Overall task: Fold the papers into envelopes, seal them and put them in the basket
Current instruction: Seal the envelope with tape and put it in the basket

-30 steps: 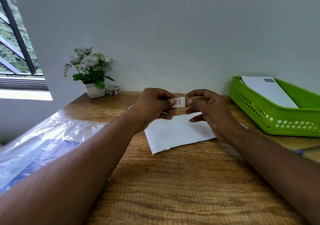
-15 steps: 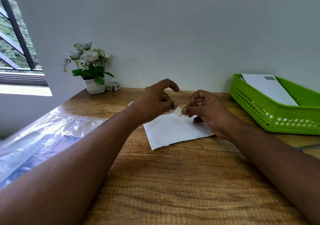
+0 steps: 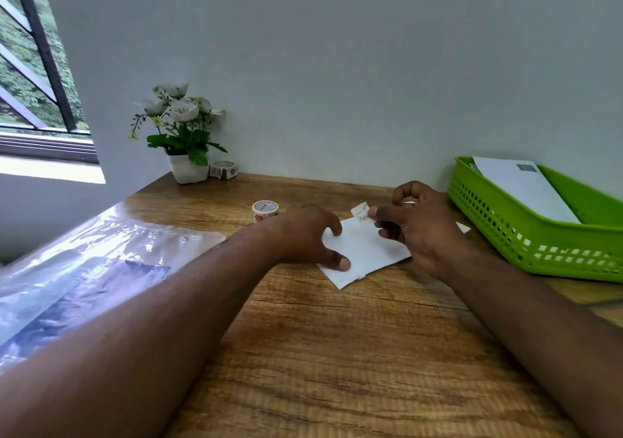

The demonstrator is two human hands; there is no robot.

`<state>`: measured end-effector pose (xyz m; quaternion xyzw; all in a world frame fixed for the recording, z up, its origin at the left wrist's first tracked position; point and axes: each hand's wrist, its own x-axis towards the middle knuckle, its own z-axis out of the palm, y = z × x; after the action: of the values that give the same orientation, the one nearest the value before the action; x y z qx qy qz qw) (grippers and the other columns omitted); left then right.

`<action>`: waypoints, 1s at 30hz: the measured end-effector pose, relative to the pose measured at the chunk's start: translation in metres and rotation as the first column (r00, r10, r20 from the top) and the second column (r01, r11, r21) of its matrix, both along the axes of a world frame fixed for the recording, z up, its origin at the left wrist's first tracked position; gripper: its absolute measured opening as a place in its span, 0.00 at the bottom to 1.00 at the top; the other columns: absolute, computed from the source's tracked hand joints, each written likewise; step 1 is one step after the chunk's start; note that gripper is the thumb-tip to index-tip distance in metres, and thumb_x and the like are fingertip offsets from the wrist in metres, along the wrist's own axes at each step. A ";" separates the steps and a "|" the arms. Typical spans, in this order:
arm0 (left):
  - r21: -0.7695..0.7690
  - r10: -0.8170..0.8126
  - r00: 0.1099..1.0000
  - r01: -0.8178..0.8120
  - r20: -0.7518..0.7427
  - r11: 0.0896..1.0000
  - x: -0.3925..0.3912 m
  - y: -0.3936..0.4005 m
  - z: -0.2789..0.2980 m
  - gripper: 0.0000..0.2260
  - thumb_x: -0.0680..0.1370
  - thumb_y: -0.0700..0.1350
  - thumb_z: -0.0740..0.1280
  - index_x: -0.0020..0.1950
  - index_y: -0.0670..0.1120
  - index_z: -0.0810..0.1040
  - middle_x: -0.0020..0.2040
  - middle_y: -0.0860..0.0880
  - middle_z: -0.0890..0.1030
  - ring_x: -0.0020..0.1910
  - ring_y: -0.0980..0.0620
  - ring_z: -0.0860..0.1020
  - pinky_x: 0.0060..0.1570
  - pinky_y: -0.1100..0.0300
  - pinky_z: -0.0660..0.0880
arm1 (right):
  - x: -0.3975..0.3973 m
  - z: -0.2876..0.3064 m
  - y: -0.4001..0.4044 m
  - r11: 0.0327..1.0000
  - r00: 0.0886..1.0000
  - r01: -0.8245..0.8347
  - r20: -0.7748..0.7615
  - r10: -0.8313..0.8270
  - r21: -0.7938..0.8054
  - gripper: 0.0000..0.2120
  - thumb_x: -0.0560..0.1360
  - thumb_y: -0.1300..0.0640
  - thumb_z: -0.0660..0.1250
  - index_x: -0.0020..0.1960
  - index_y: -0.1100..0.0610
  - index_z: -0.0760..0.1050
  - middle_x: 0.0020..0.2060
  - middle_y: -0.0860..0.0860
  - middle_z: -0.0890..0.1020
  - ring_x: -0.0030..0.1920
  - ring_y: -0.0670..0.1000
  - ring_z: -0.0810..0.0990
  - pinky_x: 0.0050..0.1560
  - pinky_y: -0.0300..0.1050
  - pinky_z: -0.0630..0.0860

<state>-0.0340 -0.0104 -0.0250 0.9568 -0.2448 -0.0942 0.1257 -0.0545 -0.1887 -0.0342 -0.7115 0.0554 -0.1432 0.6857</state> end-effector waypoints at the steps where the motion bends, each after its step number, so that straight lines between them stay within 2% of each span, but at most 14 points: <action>1: -0.016 0.014 1.000 -0.014 0.008 1.000 0.000 -0.002 -0.002 0.30 0.73 0.59 0.71 0.72 0.54 0.67 0.71 0.51 0.69 0.69 0.49 0.66 0.66 0.52 0.65 | 0.000 0.000 0.001 1.000 1.000 -0.004 -0.002 0.004 -0.008 0.17 0.65 0.69 0.76 0.41 0.55 0.70 0.39 0.59 0.82 0.36 0.54 0.80 0.34 0.44 0.78; 5: -0.112 0.058 0.998 -0.060 -0.018 0.992 0.000 -0.002 0.001 0.39 0.70 0.56 0.75 0.76 0.54 0.59 0.72 0.49 0.69 0.69 0.47 0.68 0.67 0.50 0.68 | -0.001 0.001 0.002 0.999 1.000 -0.024 -0.004 0.023 -0.043 0.17 0.65 0.68 0.76 0.42 0.55 0.70 0.41 0.60 0.83 0.37 0.54 0.82 0.35 0.44 0.79; 8: -0.198 0.071 0.994 -0.085 -0.078 0.976 0.002 0.011 0.008 0.39 0.69 0.50 0.77 0.75 0.55 0.61 0.68 0.48 0.73 0.65 0.48 0.72 0.64 0.52 0.70 | -0.001 0.000 0.005 0.997 0.999 -0.036 -0.012 0.036 -0.061 0.16 0.66 0.68 0.76 0.42 0.55 0.70 0.41 0.58 0.83 0.37 0.54 0.83 0.36 0.45 0.79; 10: -0.240 0.093 0.990 -0.115 -0.101 0.964 0.007 0.023 0.014 0.32 0.68 0.48 0.78 0.69 0.55 0.69 0.59 0.49 0.78 0.57 0.50 0.76 0.59 0.53 0.73 | -0.002 0.001 0.006 0.996 0.998 -0.051 -0.024 0.049 -0.069 0.16 0.66 0.67 0.76 0.43 0.55 0.70 0.41 0.58 0.84 0.37 0.54 0.83 0.36 0.45 0.79; 12: -0.264 0.137 0.986 -0.157 -0.095 0.952 0.012 0.033 0.015 0.20 0.67 0.48 0.78 0.57 0.50 0.78 0.49 0.49 0.80 0.46 0.51 0.78 0.47 0.55 0.76 | -0.001 0.001 0.007 0.995 0.997 -0.069 -0.050 0.066 -0.070 0.16 0.67 0.68 0.75 0.43 0.55 0.70 0.41 0.58 0.84 0.38 0.53 0.84 0.35 0.44 0.79; 14: -0.250 0.167 0.979 -0.192 -0.120 0.949 0.015 0.036 0.012 0.16 0.67 0.48 0.79 0.49 0.45 0.79 0.44 0.46 0.81 0.39 0.51 0.79 0.39 0.55 0.78 | -0.002 0.002 0.009 0.993 0.994 -0.093 -0.071 0.087 -0.076 0.16 0.67 0.68 0.75 0.43 0.55 0.70 0.40 0.57 0.84 0.36 0.52 0.83 0.33 0.44 0.79; 15: -0.221 0.173 0.976 -0.200 -0.133 0.955 0.015 0.035 0.010 0.16 0.67 0.48 0.79 0.48 0.43 0.79 0.43 0.45 0.82 0.38 0.50 0.79 0.39 0.54 0.79 | -0.001 0.003 0.011 0.991 0.992 -0.107 -0.080 0.100 -0.080 0.16 0.67 0.68 0.75 0.42 0.56 0.70 0.39 0.57 0.84 0.35 0.52 0.83 0.33 0.44 0.79; 18: -0.154 0.197 0.966 -0.223 -0.167 0.963 0.014 0.033 0.006 0.17 0.68 0.49 0.78 0.51 0.44 0.77 0.43 0.46 0.82 0.36 0.50 0.78 0.37 0.55 0.77 | 0.005 0.008 0.022 0.981 0.981 -0.164 -0.124 0.150 -0.106 0.17 0.66 0.71 0.74 0.42 0.56 0.69 0.36 0.57 0.82 0.32 0.51 0.81 0.32 0.43 0.79; 21: -0.125 0.231 0.958 -0.253 -0.169 0.959 0.013 0.032 0.008 0.22 0.69 0.51 0.77 0.55 0.47 0.71 0.44 0.48 0.79 0.37 0.51 0.77 0.37 0.57 0.77 | 0.015 0.013 0.037 0.967 0.969 -0.189 -0.190 0.156 -0.170 0.16 0.67 0.71 0.74 0.41 0.56 0.69 0.36 0.57 0.81 0.35 0.54 0.82 0.35 0.45 0.80; 24: -0.120 0.225 0.961 -0.245 -0.163 0.962 0.013 0.031 0.008 0.22 0.69 0.51 0.77 0.55 0.48 0.69 0.44 0.48 0.77 0.34 0.52 0.76 0.31 0.59 0.74 | 0.020 0.005 0.054 0.954 0.964 -0.192 -0.226 0.139 -0.231 0.18 0.66 0.70 0.75 0.39 0.55 0.67 0.33 0.56 0.79 0.32 0.53 0.79 0.30 0.44 0.76; 27: -0.119 0.223 0.963 -0.242 -0.153 0.963 0.014 0.031 0.006 0.19 0.70 0.51 0.76 0.53 0.49 0.70 0.42 0.50 0.76 0.33 0.53 0.75 0.27 0.61 0.70 | 0.024 -0.009 0.061 0.949 0.977 -0.146 -0.193 0.094 -0.279 0.20 0.65 0.70 0.74 0.38 0.54 0.65 0.33 0.57 0.76 0.31 0.54 0.77 0.26 0.42 0.71; 30: -0.127 0.227 0.957 -0.251 -0.181 0.959 0.017 0.030 0.005 0.15 0.71 0.50 0.75 0.51 0.48 0.74 0.39 0.49 0.77 0.32 0.54 0.74 0.27 0.62 0.70 | 0.028 -0.015 0.059 0.940 0.988 -0.103 -0.144 0.059 -0.326 0.20 0.65 0.70 0.74 0.36 0.54 0.64 0.34 0.58 0.76 0.35 0.56 0.78 0.27 0.43 0.72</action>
<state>-0.0170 0.0196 -0.0202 0.9563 -0.1222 -0.1382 0.2270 -0.0265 -0.1300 -0.0491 -0.8265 0.0462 -0.0748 0.5561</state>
